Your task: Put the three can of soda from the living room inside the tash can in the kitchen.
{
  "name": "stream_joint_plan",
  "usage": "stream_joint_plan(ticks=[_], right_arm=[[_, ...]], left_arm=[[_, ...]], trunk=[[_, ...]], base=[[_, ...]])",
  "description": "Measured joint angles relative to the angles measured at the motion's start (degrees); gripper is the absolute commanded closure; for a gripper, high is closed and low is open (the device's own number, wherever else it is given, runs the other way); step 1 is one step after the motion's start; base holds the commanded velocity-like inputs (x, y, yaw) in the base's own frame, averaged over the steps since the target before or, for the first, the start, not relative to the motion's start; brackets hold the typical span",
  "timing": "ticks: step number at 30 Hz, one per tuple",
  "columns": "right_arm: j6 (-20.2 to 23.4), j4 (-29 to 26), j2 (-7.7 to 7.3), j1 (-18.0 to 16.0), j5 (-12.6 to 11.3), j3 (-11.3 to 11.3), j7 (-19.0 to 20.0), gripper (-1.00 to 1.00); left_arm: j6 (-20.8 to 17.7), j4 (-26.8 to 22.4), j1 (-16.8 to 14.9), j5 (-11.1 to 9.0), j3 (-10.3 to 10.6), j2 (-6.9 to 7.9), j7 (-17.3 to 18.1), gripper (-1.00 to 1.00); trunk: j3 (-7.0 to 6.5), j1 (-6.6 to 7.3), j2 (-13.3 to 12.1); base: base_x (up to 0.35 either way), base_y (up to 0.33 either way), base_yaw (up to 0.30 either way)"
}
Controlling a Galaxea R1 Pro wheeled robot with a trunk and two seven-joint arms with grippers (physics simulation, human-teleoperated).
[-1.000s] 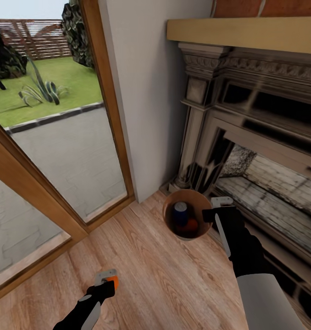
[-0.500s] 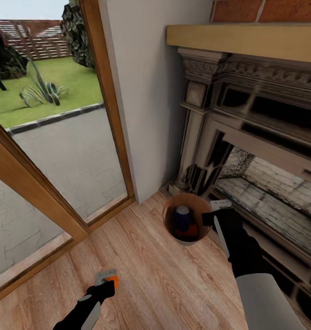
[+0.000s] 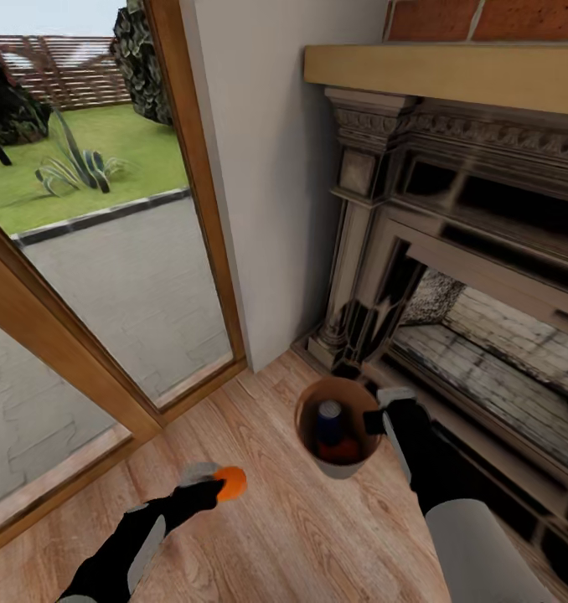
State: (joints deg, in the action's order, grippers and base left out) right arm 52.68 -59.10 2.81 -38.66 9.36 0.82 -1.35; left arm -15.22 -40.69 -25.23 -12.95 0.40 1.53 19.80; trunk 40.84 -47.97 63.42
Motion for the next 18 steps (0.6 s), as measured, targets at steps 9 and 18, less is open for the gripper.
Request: stream_joint_plan(ticks=[9,18], right_arm=[[-2.0,2.6,0.06,0.0,0.0,0.0,0.0,1.00],[-2.1,3.9,0.08,0.0,0.0,0.0,0.0,1.00]], left_arm=[[-14.3,-8.6,0.0,-0.8,-2.5,6.14,24.2,1.00],[-18.5,-13.7,0.0,-1.0,-4.8,9.11,35.4,1.00]], trunk=[[0.00,0.00,0.0],[0.01,0.00,0.0]], base=[[0.000,0.000,0.000],[0.000,0.000,0.000]])
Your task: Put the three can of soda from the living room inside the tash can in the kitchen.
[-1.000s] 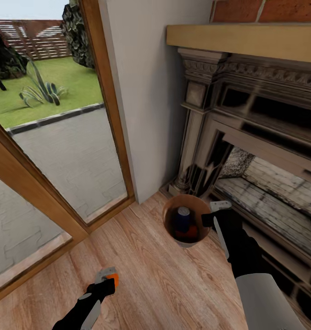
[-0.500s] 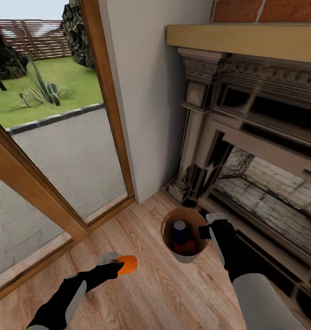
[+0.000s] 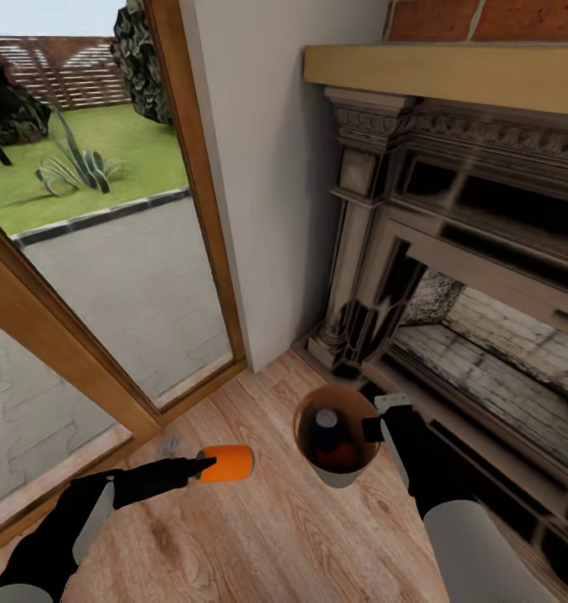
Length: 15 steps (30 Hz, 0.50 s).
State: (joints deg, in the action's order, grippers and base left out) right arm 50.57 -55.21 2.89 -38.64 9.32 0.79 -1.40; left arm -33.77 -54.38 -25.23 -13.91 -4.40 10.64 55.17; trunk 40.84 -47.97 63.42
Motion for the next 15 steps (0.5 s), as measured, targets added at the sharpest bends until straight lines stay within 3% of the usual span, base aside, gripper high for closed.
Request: stream_joint_plan(ticks=[1,3,8,15], right_arm=[[-0.2,0.8,0.00,0.0,0.1,0.0,0.0,1.00],[-0.9,2.1,0.00,0.0,0.1,0.0,0.0,1.00],[-4.8,6.9,0.00,0.0,0.1,-0.1,0.0,1.00],[-5.5,8.6,0.00,0.0,0.1,-0.1,0.0,1.00]], left_arm=[[-2.0,-0.4,0.0,-0.1,-1.0,0.84,3.5,1.00],[-3.5,-0.7,0.0,0.0,-2.1,1.42,6.0,1.00],[-5.0,-3.2,0.0,-0.1,-3.7,1.94,8.4,1.00],[-7.4,-4.8,0.0,-0.1,-3.9,2.01,8.8,1.00]], trunk=[[0.00,0.00,0.0],[0.00,0.00,0.0],[0.00,0.00,0.0],[0.00,0.00,0.0]], base=[[0.000,0.000,0.000],[0.000,0.000,0.000],[0.000,0.000,0.000],[0.000,0.000,0.000]])
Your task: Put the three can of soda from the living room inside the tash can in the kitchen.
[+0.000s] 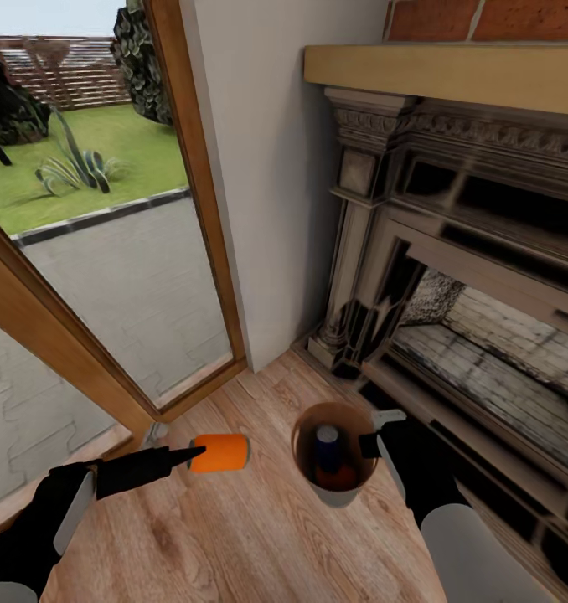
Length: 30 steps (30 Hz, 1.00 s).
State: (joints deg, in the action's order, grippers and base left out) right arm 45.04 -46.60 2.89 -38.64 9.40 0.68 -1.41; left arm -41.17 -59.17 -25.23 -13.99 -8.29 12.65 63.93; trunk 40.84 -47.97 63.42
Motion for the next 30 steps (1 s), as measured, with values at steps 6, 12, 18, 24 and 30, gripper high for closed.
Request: stream_joint_plan(ticks=[6,12,18,24,30], right_arm=[[-0.2,1.3,0.28,0.0,-0.2,0.0,0.0,1.00],[-0.3,2.4,0.37,0.0,0.1,-0.6,0.0,1.00],[-3.8,3.9,0.42,0.0,-0.9,-8.2,-0.2,1.00],[-4.3,4.3,0.51,0.0,-0.6,-9.2,-0.3,1.00],[-4.4,4.4,0.91,0.0,-0.3,-9.3,-0.3,1.00]], left_arm=[[-3.1,-2.2,0.0,0.0,0.3,-0.11,0.1,1.00],[-3.6,-2.4,0.0,-5.5,0.6,-1.00,0.2,1.00],[-3.5,-2.1,0.0,-7.6,0.6,-2.82,0.2,1.00],[-3.4,-1.9,0.0,-7.7,0.6,-6.74,0.2,1.00],[-3.4,-1.7,0.0,-7.6,1.6,-8.55,0.2,1.00]], trunk=[[0.00,0.00,0.0],[0.00,0.00,0.0],[0.00,0.00,0.0],[0.00,0.00,0.0],[0.00,0.00,0.0]], base=[[0.000,0.000,0.000],[0.000,0.000,0.000],[0.000,0.000,0.000],[0.000,0.000,0.000],[0.000,0.000,0.000]])
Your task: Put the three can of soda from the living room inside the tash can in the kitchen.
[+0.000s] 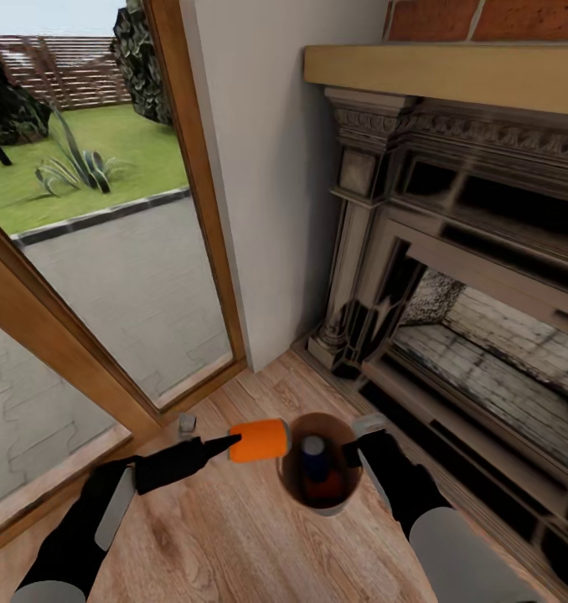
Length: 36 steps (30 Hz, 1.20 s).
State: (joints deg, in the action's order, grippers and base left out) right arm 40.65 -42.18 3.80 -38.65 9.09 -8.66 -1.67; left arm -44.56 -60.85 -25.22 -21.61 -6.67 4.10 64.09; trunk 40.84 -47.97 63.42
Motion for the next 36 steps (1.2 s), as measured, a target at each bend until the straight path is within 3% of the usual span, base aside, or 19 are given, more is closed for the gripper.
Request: stream_joint_plan(ticks=[13,18,25,36], right_arm=[[0.0,0.2,0.93,0.0,-0.2,-0.1,0.0,1.00],[0.0,0.2,0.94,0.0,-0.1,-0.1,0.0,1.00],[0.0,0.2,0.94,0.0,-0.1,-0.2,0.0,1.00],[0.0,0.2,1.19,0.0,0.0,-0.2,-0.1,1.00]], left_arm=[[0.4,4.2,0.0,0.3,1.1,-1.17,-0.7,1.00],[0.5,4.3,0.0,0.3,1.6,-1.34,-4.2,1.00],[0.6,4.3,0.0,0.5,3.1,-4.56,-11.8,1.00],[0.7,4.3,0.0,0.5,4.4,-5.69,-15.8,1.00]], trunk=[[0.00,0.00,0.0],[0.00,0.00,0.0],[0.00,0.00,0.0],[0.00,0.00,0.0]], base=[[0.000,0.000,0.000],[0.000,0.000,0.000],[0.000,0.000,0.000],[0.000,0.000,0.000]])
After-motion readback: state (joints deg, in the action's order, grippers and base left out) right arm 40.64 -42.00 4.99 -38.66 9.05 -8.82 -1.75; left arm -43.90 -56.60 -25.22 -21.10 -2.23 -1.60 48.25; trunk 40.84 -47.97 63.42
